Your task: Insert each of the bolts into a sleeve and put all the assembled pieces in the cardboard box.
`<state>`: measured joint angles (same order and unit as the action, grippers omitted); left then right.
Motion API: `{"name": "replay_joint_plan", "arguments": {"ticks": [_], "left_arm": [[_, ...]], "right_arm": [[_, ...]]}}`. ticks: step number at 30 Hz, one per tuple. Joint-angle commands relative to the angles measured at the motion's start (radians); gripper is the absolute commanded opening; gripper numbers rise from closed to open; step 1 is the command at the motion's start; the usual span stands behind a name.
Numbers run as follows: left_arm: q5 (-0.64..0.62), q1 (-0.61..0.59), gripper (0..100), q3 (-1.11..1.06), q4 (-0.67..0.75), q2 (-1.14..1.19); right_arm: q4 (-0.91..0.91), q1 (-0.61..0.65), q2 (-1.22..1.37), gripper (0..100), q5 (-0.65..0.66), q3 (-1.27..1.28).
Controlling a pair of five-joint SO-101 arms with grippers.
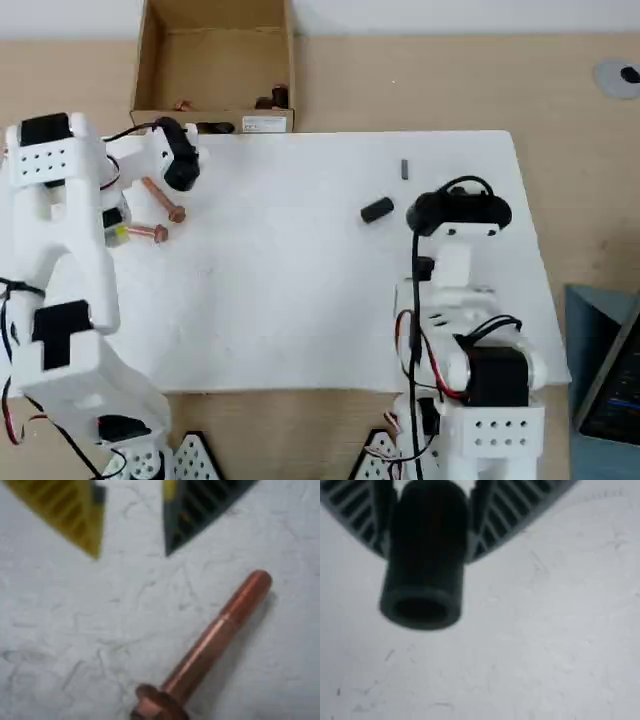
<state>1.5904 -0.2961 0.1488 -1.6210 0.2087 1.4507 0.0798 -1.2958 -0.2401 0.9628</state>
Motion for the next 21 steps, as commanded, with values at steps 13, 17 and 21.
{"name": "replay_joint_plan", "arguments": {"ticks": [13, 17, 21], "left_arm": [[0.1, 0.058, 11, 0.279, 0.0, 0.272], [0.1, 0.06, 11, 0.327, 0.0, 0.341], [0.1, 0.061, 11, 0.367, -0.006, 0.4]], "right_arm": [[-0.029, -0.008, -0.012, 0.9, 0.002, -0.015], [-0.029, -0.008, -0.012, 0.9, 0.002, -0.038], [-0.029, -0.008, -0.012, 0.9, 0.002, -0.045]]}}
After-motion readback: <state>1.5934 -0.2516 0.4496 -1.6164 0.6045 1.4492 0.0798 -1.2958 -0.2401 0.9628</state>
